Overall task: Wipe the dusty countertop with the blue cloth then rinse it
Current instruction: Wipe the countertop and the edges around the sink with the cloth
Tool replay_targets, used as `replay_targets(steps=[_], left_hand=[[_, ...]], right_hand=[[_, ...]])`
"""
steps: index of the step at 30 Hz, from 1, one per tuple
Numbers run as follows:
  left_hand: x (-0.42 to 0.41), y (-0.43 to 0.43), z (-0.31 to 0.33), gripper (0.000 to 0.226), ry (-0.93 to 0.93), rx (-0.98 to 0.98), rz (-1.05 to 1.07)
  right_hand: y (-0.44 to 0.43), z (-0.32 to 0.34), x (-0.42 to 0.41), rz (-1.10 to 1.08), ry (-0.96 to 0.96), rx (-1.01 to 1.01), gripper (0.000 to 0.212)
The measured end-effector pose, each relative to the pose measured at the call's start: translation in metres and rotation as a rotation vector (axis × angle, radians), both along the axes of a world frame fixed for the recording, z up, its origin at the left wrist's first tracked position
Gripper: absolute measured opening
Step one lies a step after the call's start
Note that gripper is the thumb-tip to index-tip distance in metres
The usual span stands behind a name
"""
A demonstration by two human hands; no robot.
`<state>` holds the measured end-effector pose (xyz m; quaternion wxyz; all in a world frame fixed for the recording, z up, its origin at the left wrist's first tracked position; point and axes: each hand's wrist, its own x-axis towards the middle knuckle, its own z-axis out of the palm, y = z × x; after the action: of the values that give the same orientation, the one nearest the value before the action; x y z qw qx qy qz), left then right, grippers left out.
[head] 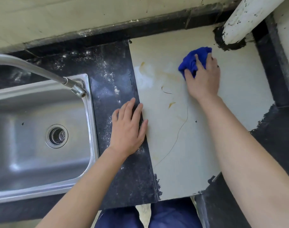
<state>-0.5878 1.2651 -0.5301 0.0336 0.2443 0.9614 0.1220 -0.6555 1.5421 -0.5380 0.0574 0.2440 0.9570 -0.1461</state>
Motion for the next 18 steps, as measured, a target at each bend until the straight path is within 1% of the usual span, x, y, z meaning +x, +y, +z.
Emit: replay_targets(steps=[2, 5, 7, 9, 11, 14, 16, 18], left_hand=[[0.012, -0.001, -0.002, 0.052, -0.032, -0.038, 0.008], [0.024, -0.005, -0.01, 0.055, -0.071, -0.106, 0.002], [0.027, -0.007, -0.014, 0.057, -0.087, -0.134, -0.012], [0.026, -0.008, -0.015, 0.059, -0.092, -0.131, -0.002], [0.027, -0.007, -0.016, 0.059, -0.102, -0.109, 0.015], [0.027, -0.007, -0.017, 0.059, -0.111, -0.085, 0.025], [0.026, -0.007, -0.017, 0.059, -0.119, -0.075, 0.038], [0.026, -0.006, -0.017, 0.059, -0.128, -0.073, 0.044]], right_hand=[[-0.038, -0.001, -0.031, 0.067, -0.006, -0.007, 0.065], [-0.098, 0.002, -0.045, 0.338, 0.015, -0.013, 0.063], [-0.112, 0.002, -0.027, 0.511, 0.016, -0.027, 0.061], [-0.094, -0.002, 0.007, 0.596, 0.023, -0.054, 0.06], [-0.06, -0.007, 0.054, 0.584, 0.027, -0.073, 0.06], [-0.009, -0.004, 0.117, 0.474, -0.021, -0.059, 0.062], [0.0, -0.001, 0.125, 0.379, -0.063, -0.052, 0.065], [-0.013, -0.001, 0.103, 0.271, -0.063, -0.042, 0.067]])
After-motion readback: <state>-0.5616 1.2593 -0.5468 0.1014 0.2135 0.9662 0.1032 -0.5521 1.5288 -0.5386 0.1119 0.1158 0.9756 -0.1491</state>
